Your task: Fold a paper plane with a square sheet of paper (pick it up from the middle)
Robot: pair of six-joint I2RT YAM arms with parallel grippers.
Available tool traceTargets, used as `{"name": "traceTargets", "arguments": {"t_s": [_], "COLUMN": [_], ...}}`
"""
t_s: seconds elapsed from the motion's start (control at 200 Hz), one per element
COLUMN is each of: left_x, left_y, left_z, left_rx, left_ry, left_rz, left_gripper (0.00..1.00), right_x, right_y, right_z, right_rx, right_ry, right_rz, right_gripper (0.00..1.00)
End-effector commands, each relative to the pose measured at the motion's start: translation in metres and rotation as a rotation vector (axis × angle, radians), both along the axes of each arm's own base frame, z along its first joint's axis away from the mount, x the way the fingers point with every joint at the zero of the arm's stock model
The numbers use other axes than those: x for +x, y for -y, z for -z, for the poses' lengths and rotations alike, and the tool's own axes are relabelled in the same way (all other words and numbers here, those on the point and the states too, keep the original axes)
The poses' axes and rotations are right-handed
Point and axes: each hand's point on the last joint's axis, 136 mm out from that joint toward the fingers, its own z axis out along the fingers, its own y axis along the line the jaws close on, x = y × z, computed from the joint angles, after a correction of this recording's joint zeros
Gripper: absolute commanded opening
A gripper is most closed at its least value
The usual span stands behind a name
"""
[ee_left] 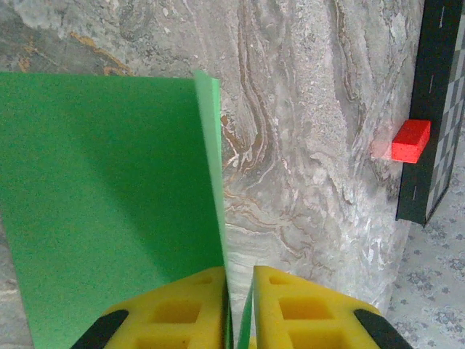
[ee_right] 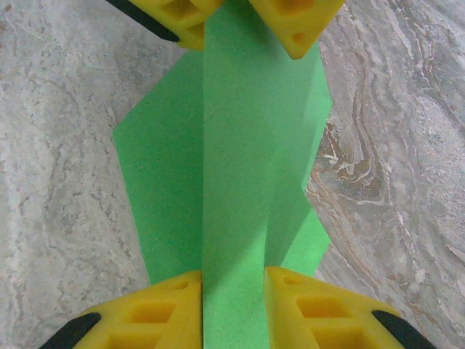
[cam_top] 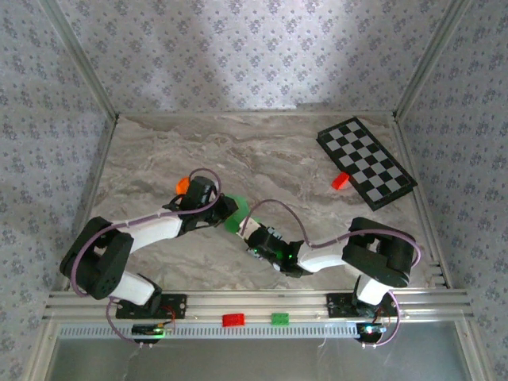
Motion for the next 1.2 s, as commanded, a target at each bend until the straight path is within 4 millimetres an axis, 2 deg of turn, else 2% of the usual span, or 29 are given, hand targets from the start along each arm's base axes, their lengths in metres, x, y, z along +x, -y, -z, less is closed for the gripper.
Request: {"name": "traceTargets", "arguments": {"t_s": [0.0,0.115,0.33,0.7,0.954,1.029,1.194], "left_x": [0.0029,0.0027,0.0017,0.0018,0.0019,0.0017,0.0013], "left_y": [0.0061,0.006,0.0058,0.0062,0.0059,0.0063,0.0058], "left_z": [-0.0107,-0.0109,-0.0107,-0.0103,-0.0102,-0.0102,-0.0091], "left_rx": [-0.016,-0.014,-0.013,-0.013,-0.013,-0.014,-0.013], "left_ry": [0.023,0.026,0.025,0.026,0.027,0.026,0.023], "left_rz": [0.022,0.025,0.028,0.031,0.029,0.03,0.029], "left_gripper": [0.15,0.11,0.08,0.07,0.07,0.07,0.07], "right_x": [0.0017,0.0025,0.0057,0.0057,0.0041,0.0034,0.0021], "right_y": [0.0033,0.0039,0.0058,0.0027,0.0044,0.0044,0.0023], "right_z": [0.0032,0.0042,0.0078,0.0087,0.009,0.0098,0.0106], "right_rx": [0.03,0.03,0.031,0.063,0.079,0.079,0.095], "right_ry": [-0.012,-0.005,-0.013,-0.029,-0.041,-0.047,-0.064], "right_rz": [0.033,0.04,0.054,0.041,0.04,0.036,0.028], "right_gripper": [0.29,0.33,0.34,0.21,0.21,0.17,0.16]}}
